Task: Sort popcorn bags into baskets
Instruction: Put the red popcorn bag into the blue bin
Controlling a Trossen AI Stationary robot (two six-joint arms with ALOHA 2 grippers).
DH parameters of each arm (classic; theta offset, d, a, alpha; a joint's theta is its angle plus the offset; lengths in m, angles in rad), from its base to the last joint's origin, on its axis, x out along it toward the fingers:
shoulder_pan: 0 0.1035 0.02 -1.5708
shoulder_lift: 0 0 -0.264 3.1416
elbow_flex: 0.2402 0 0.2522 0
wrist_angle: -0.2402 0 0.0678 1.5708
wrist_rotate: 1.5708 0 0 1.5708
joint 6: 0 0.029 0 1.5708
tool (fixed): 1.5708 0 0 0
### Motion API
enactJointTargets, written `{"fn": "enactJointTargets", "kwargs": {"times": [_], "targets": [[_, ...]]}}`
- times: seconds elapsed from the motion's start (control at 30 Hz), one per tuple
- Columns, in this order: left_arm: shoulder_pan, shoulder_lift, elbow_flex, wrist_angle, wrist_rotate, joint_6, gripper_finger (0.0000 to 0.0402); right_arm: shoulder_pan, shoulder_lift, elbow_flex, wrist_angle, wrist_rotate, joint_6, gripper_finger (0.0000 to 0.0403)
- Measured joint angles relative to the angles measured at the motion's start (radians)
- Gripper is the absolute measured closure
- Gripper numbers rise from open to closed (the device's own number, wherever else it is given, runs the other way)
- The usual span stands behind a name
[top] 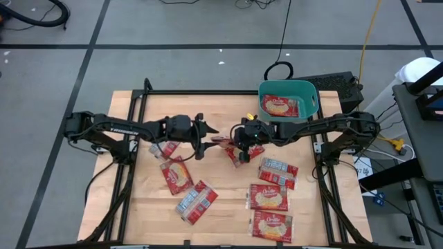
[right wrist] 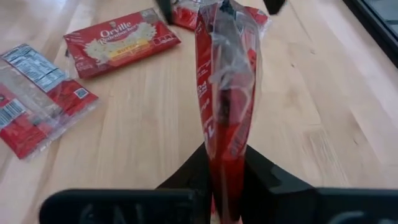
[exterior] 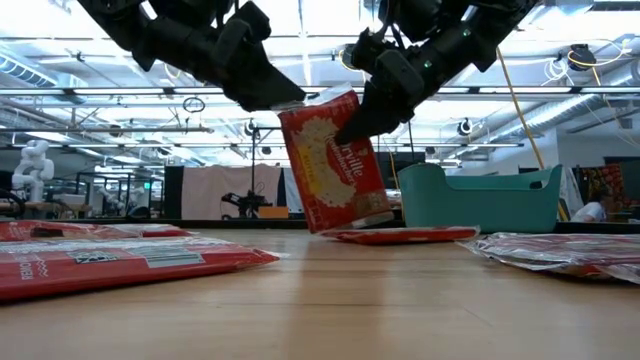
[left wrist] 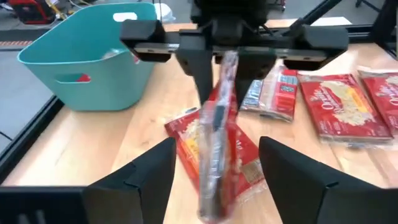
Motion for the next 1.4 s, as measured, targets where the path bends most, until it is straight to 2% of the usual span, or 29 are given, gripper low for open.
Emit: {"fn": "enactJointTargets", "kwargs": {"times": [0.27,0.5,0.63,0.83,0.93,1.07,1.23,1.33,1.4], "targets": [[0.021,0.088,-0.001,0.036,0.018,0.02,0.024,-0.002,0.0,0.0,0.035,0.003,-0.001,0.0368],[0.012,0.111,-0.001,0.097,0.011,0.045,0.038,-0.003,0.0,0.0,0.039,0.031,-0.031,0.0367],[0.022,0.087,-0.003,0.097,0.016,0.031,0.0379,-0.01,-0.009,0.0,0.048,0.037,-0.073,0.0367],[0.048,-0.004,-0.004,0.052,0.104,0.011,0.0389,-0.016,-0.051,0.004,0.049,0.031,-0.087,0.0367],[0.063,-0.044,-0.045,0.081,0.133,-0.023,0.0388,-0.016,-0.058,0.004,0.054,0.035,-0.082,0.0357],[0.061,-0.053,-0.162,0.257,0.144,-0.093,0.0389,-0.013,-0.053,-0.007,0.021,0.079,-0.057,0.0311],[0.06,-0.059,-0.332,0.595,0.145,-0.176,0.0389,-0.008,-0.057,-0.045,0.044,0.086,-0.045,0.0239],[0.081,-0.063,-0.404,0.802,0.145,-0.198,0.0389,-0.006,-0.056,-0.064,0.04,0.087,-0.032,0.021],[0.099,-0.064,-0.441,0.885,0.147,-0.226,0.0389,-0.006,-0.057,-0.074,0.043,0.087,-0.028,0.0199]]}}
